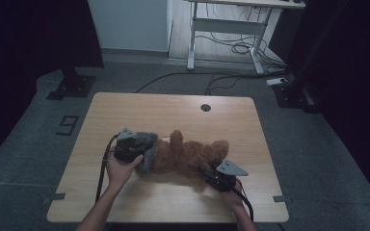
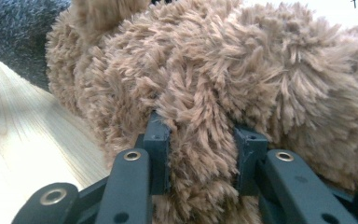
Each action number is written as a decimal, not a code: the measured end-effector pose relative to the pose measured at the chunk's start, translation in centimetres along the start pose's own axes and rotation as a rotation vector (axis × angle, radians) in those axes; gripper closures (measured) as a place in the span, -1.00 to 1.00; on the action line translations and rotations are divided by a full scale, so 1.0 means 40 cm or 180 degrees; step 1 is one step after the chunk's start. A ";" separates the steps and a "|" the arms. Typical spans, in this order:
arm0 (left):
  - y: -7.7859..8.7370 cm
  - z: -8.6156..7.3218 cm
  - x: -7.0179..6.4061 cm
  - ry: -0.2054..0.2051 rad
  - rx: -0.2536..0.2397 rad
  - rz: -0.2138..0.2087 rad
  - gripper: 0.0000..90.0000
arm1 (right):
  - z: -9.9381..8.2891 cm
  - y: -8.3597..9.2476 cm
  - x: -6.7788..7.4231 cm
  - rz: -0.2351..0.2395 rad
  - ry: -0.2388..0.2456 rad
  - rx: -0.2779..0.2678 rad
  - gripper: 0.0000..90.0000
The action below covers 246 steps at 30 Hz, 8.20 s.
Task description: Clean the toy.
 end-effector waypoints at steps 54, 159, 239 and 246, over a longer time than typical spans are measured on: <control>-0.011 0.022 -0.012 -0.0074 0.0027 0.0090 0.88 | -0.009 -0.004 -0.005 0.0021 -0.0036 0.0019 0.44; -0.174 -0.003 -0.294 -0.0470 0.0133 -0.0554 0.87 | -0.061 -0.063 0.033 -0.0202 0.0016 0.0810 0.18; -0.011 -0.162 0.093 0.0272 0.0329 0.0361 0.88 | -0.073 -0.051 0.009 -0.0079 -0.0658 0.0858 0.34; -0.044 -0.164 0.106 0.0347 0.0354 0.0324 0.87 | -0.071 -0.056 0.008 -0.0094 -0.0666 0.0859 0.32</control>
Point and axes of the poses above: each handheld gripper's, and its own axes: y roughly backward along the jaws, z roughly out of its top, x roughly to its left, the point moved 7 cm from there along -y, roughly forward along the jaws, and after that the axes turned 4 degrees about x, right-handed, at the moved point
